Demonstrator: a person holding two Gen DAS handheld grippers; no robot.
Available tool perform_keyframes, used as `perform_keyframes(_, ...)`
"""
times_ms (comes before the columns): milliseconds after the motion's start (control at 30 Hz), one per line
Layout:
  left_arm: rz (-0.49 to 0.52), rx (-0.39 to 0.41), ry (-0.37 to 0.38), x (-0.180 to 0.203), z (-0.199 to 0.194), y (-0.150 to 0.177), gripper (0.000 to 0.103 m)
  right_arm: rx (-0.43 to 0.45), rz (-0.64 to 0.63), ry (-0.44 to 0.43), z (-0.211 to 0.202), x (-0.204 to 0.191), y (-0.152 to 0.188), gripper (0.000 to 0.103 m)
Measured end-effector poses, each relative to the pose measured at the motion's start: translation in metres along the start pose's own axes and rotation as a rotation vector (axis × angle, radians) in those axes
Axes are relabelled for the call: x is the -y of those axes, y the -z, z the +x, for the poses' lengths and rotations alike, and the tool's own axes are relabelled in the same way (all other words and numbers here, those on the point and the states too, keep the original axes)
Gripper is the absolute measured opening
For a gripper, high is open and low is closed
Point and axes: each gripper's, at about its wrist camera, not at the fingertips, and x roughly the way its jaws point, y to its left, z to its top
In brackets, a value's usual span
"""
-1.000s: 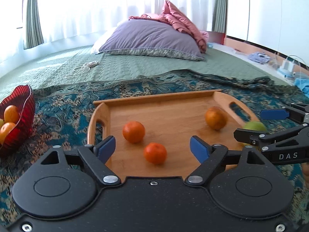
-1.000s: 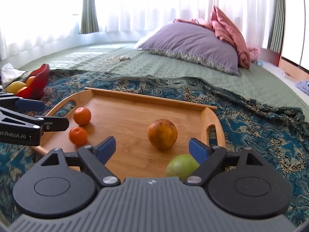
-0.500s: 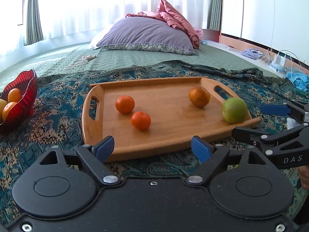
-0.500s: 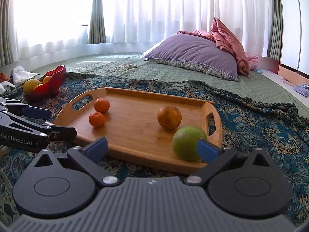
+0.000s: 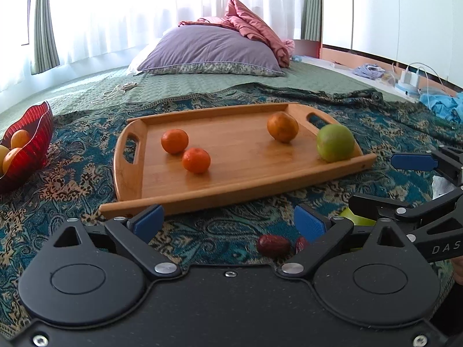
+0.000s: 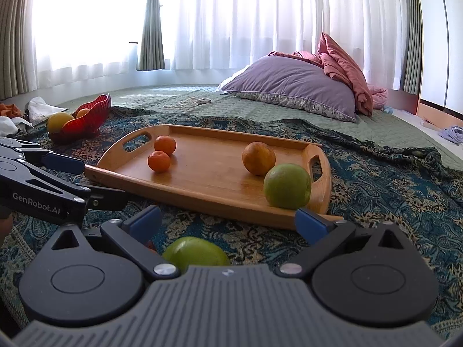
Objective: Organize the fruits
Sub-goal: 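Move both open tools back to the large green apple and red date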
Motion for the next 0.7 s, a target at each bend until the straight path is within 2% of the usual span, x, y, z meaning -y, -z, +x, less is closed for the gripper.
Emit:
perform_keyframes(500, 0.003, -0.038, 0.001, 0.006, 0.007, 0.015, 0.097, -0.050, -0.061, -0.069, -0.004, -0.015, 0.021, 0.103)
perform_keyframes(700, -0.009, -0.045, 0.005, 0.007, 0.011, 0.018, 0.097, -0.058, -0.067, -0.080, -0.003, -0.020, 0.027, 0.100)
